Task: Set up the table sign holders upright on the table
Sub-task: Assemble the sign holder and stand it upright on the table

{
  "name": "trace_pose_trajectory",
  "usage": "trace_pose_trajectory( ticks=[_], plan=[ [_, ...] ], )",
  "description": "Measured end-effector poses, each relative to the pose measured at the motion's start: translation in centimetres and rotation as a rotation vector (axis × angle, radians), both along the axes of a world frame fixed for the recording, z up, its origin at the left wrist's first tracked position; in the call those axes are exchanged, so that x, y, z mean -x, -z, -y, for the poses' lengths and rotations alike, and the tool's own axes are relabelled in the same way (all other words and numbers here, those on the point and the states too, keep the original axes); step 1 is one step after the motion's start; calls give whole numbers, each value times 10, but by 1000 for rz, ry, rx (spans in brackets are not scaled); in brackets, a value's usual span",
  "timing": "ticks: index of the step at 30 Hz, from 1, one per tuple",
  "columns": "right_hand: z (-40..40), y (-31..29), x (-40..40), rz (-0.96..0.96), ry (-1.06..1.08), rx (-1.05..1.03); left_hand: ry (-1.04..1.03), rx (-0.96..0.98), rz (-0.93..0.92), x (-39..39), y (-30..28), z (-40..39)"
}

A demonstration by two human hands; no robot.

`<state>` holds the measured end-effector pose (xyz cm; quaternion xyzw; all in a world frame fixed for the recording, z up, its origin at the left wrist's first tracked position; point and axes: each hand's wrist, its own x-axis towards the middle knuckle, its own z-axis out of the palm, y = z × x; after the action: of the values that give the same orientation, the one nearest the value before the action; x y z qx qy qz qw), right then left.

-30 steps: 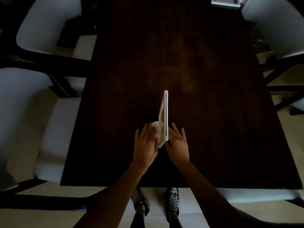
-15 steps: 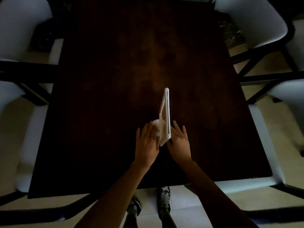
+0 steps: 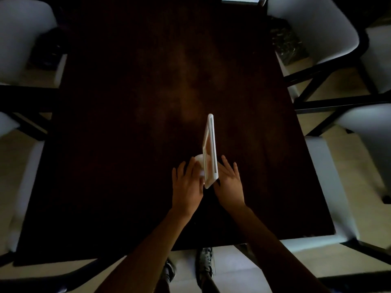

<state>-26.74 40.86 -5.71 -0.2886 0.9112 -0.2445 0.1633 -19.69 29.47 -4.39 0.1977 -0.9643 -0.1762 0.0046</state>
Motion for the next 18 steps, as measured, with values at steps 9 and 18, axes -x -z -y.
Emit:
trace_pose_trajectory(
  ticks=[9, 18],
  plan=[
    [6, 0, 20, 48, 37, 14, -78, -23, 107, 24, 0, -2],
    [11, 0, 23, 57, 77, 33, -77, -3, 138, 29, 4, -1]
  ],
)
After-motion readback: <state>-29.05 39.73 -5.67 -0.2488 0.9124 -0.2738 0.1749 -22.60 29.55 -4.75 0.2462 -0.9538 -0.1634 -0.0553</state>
